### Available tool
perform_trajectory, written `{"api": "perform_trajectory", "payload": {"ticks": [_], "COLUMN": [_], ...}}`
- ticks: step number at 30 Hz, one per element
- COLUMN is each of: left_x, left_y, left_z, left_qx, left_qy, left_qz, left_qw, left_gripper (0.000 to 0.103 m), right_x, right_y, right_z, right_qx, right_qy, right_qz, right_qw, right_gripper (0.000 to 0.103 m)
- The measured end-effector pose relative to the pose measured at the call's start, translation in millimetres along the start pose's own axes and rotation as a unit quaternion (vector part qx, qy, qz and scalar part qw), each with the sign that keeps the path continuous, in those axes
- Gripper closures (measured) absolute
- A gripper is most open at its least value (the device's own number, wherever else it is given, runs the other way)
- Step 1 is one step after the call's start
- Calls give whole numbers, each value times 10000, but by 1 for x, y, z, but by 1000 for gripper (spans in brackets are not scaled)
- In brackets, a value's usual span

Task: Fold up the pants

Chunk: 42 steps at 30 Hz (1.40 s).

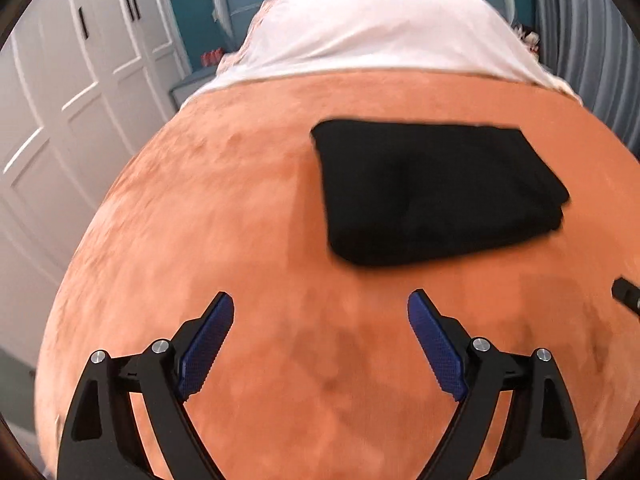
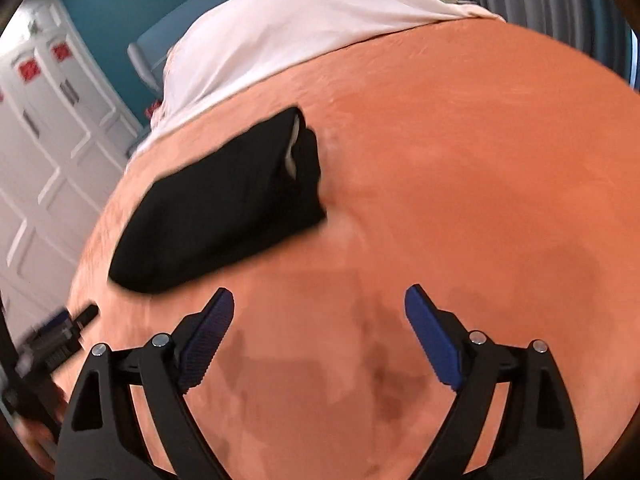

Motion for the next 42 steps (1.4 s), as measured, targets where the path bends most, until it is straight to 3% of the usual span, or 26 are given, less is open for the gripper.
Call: {"api": "perform_trajectory", "payload": {"ticks": [2,4,5,7,8,11,15,17,18,19,20,22,24,26,28,29,32,36,42], "left_x": [-14,-14,-7,17,28,63,85,81,73,69,68,66,66,64,62,61,52,27,-15], "left_y": [3,3,5,9,8,8,4,8,8,10,14,14,14,15,17,17,23,28,23], "left_z": [11,25,30,33,31,7,-62,-101,-127,-137,-137,-133,-128,-130,-120,-114,-77,-25,52], "left_qx": [54,-235,-290,-172,-155,103,594,917,850,774,722,749,763,608,430,425,402,143,164], "left_qy": [136,137,83,-18,-13,161,541,822,1095,1131,879,761,622,621,601,573,437,341,231], "left_qz": [79,222,288,402,407,568,469,352,291,365,494,441,390,448,568,568,521,672,554], "left_qw": [9999,9994,9991,9990,9991,9982,9957,9918,9899,9899,9923,9933,9944,9952,9956,9958,9969,9971,9981], "left_gripper": [16,16,16,16,16,16,16,9,7,5,5,5,5,5,5,7,8,8,7], "right_x": [-16,-10,0,26,37,71,92,96,96,99,99,99,97,93,91,96,92,53,-3], "right_y": [8,31,43,68,76,90,89,51,36,23,23,36,55,49,31,30,38,45,35], "right_z": [14,25,26,23,17,-12,-62,-105,-122,-128,-125,-116,-97,-110,-126,-116,-76,-4,64], "right_qx": [33,224,196,243,278,183,-20,-481,-476,-74,31,-162,-44,-464,-140,-26,-197,-409,-396], "right_qy": [11,-61,-87,-138,-86,-4,286,634,782,741,720,659,416,418,622,668,494,67,43], "right_qz": [205,724,991,1337,1386,1426,1677,1504,1322,1047,974,1221,1519,1735,1279,969,856,990,691], "right_qw": [9998,9971,9948,9906,9899,9896,9854,9854,9870,9917,9926,9902,9875,9829,9897,9931,9949,9942,9968], "right_gripper": [21,49,57,85,87,89,90,103,103,103,103,103,103,103,103,103,97,96,95]}}
Point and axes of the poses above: each gripper's, at about its wrist camera, not at the fingertips, and z roughly against the way its jaws point, y to its left, x to its top, the point moved 6 cm from there along -z, roughly the way its jaws point, and after that the axes turned 7 degrees about y, right-handed, at the moved point
